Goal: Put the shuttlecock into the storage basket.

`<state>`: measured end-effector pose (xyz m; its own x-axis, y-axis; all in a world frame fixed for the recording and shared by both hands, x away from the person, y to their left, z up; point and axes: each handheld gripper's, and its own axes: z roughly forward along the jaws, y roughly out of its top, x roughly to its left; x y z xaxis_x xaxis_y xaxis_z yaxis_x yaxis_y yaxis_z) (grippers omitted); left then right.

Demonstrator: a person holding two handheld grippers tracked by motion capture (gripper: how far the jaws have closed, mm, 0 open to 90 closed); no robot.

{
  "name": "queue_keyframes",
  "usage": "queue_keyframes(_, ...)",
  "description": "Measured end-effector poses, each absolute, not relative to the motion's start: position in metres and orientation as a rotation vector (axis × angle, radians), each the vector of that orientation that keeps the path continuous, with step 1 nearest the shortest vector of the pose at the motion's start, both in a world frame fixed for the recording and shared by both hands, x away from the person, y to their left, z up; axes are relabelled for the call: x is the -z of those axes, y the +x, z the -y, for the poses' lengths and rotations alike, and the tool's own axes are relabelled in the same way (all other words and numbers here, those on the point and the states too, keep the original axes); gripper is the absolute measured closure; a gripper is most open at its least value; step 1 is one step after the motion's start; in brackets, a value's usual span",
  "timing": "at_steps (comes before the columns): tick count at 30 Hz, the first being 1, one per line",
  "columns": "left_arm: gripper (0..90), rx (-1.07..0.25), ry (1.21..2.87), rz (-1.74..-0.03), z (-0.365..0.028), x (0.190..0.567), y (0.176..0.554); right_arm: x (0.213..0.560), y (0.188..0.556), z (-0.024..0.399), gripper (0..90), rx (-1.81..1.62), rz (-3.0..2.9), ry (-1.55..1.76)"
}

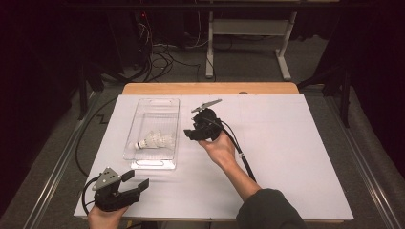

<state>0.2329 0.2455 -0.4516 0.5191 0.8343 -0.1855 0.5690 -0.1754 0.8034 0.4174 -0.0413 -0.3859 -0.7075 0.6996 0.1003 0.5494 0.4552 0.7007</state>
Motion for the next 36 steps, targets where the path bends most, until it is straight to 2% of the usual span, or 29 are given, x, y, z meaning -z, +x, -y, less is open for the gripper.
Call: queue_keyframes(36,33.2,-0.382,1.860,-1.164,-0.246,0.451,0.233,0.392,0.415,0.082,51.1,-1.119,-2.450,1.153)
